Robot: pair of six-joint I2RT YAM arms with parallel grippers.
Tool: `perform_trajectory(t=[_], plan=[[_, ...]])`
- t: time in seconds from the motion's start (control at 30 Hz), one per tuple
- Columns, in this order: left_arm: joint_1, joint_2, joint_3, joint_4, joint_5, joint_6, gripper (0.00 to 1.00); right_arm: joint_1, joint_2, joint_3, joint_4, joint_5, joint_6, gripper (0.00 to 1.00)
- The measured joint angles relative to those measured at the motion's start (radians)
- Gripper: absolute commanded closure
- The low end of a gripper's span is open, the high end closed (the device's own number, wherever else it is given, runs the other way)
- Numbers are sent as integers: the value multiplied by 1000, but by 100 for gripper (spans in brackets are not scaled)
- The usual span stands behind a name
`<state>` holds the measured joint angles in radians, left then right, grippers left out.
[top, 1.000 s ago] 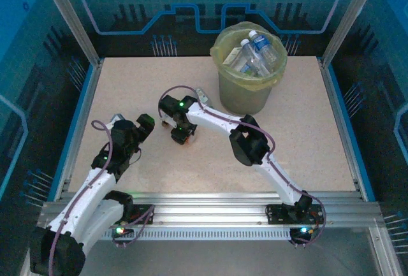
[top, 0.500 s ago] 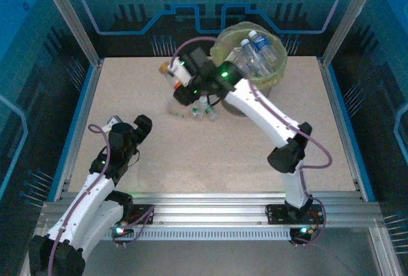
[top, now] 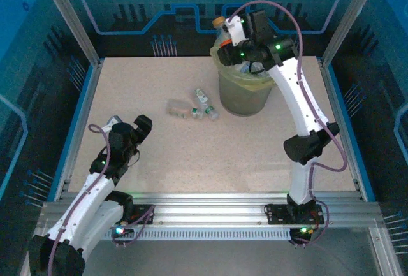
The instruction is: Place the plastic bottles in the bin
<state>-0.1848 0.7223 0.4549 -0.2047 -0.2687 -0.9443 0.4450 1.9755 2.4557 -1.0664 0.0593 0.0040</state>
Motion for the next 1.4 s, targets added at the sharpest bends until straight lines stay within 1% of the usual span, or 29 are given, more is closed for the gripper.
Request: perform_trajectory(t=[0.2, 0.47, 0.57, 0.73, 0.87, 0.97, 1.4], plan=[[0, 1, 0, 0, 0, 0, 1, -47, 51, 23, 4, -16, 22, 59], [0, 6, 0, 0, 5, 0, 1, -49, 142, 90, -3, 11, 17, 55], [0, 6, 0, 0, 5, 0, 1, -49, 163, 101, -11, 31, 12, 52], [0, 14, 0, 0, 5, 0, 1, -49, 170, 104, -38, 46, 6, 40], [0, 18, 0, 0, 11, 0, 1, -49, 170, 104, -51, 56, 2, 26], [0, 18, 0, 0, 12, 0, 1, -49, 170, 104, -56, 64, 2, 20], [0, 42, 0, 3, 22, 1, 1, -49, 154, 89, -69, 49, 19, 18]])
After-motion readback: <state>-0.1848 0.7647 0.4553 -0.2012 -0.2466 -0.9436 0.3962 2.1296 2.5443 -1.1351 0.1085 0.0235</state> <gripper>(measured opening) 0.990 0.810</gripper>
